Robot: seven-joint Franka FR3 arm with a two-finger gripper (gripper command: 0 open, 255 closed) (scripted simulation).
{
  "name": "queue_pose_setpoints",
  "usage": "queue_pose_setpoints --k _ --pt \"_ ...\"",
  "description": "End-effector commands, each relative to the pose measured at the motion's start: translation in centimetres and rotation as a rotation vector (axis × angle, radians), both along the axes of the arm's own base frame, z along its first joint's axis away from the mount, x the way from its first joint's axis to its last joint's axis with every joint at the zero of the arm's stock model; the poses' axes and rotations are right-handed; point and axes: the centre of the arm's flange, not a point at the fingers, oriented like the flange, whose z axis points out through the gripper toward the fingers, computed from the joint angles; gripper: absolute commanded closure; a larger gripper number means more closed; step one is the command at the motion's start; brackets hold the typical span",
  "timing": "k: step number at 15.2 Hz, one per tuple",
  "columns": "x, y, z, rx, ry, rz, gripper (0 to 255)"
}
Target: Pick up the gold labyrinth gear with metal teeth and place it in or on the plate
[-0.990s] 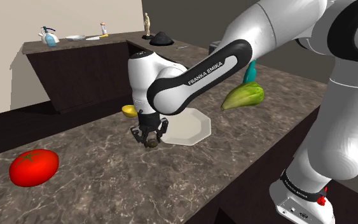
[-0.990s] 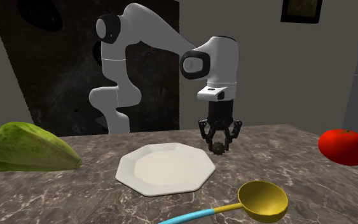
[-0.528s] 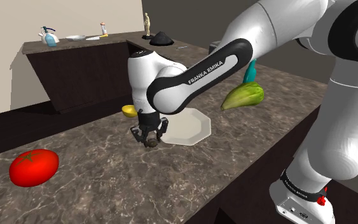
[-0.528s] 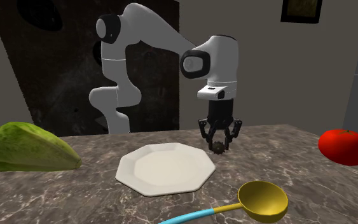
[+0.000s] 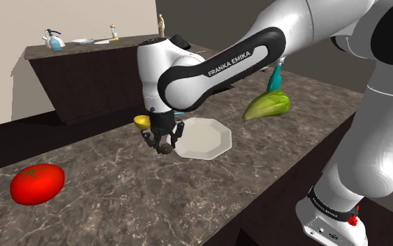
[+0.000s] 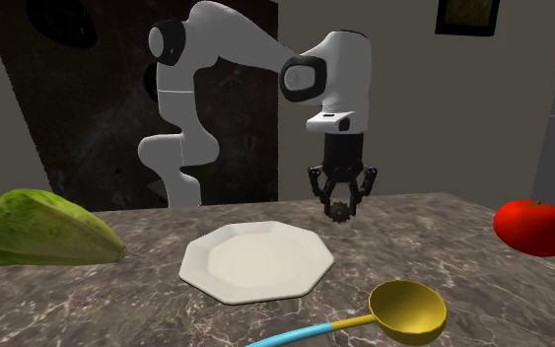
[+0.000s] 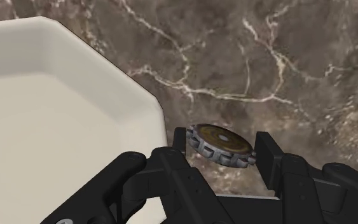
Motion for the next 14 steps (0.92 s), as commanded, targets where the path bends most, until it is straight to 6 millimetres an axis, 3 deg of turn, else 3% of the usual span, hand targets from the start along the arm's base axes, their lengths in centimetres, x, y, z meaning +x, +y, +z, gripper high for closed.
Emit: queue_pose_setpoints --k 1,8,14 --pt "-0.1 0.0 1.1 0.000 0.001 0.000 255" --pt "-0.1 0.0 4.3 0.000 0.001 0.000 255" --pt "0.9 -7.8 4.7 0.000 0.001 0.000 255"
